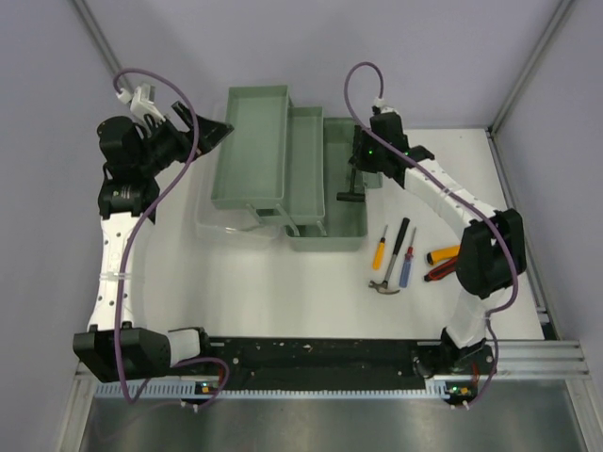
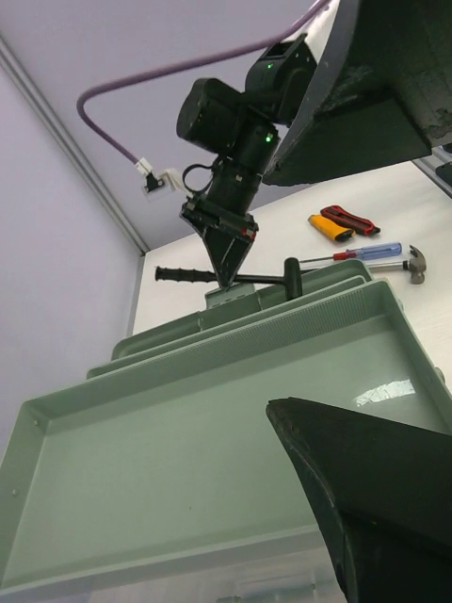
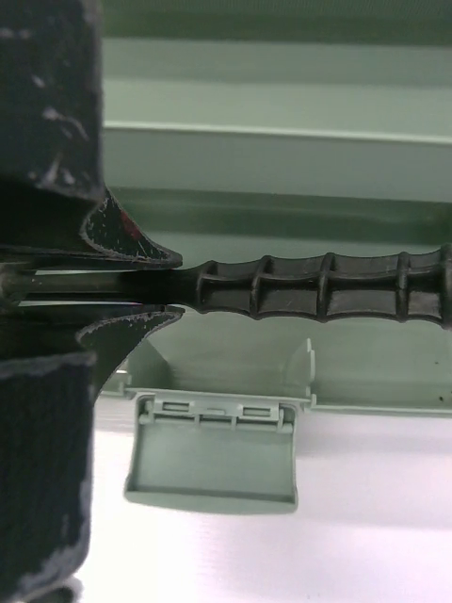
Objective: Pack the tool kit
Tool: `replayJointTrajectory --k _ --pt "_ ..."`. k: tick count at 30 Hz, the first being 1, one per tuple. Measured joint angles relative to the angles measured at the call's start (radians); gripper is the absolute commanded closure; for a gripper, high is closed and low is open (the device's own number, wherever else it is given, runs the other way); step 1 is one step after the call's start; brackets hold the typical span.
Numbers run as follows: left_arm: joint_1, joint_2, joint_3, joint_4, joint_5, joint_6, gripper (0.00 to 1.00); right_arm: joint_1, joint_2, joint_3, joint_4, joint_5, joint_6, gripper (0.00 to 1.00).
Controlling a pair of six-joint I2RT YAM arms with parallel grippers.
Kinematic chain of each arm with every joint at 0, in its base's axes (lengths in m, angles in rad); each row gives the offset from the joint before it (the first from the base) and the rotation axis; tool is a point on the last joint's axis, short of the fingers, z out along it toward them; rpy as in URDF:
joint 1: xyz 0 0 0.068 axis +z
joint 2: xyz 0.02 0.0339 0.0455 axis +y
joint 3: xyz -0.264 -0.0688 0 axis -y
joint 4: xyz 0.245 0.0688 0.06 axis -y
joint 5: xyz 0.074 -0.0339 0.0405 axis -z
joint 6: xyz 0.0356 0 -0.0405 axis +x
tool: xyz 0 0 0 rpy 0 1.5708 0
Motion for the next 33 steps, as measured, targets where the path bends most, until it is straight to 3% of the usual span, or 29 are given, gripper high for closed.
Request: replayJointTrajectory --k 13,26,33 --pt "-0.001 -0.026 0.000 0.012 -0.026 0.024 0.06 0.077 0.219 0.069 0.075 -0.023 0.068 1.00" --pt "-0.025 -0.018 -0.019 0.013 -0.043 0.013 0.07 0.092 0.339 0.061 0.181 -0.114 0.153 1.00" --pt "-0.025 0.003 -0.020 0.014 -0.047 0.008 0.07 0.093 0.401 0.061 0.225 -0.143 0.202 0.77"
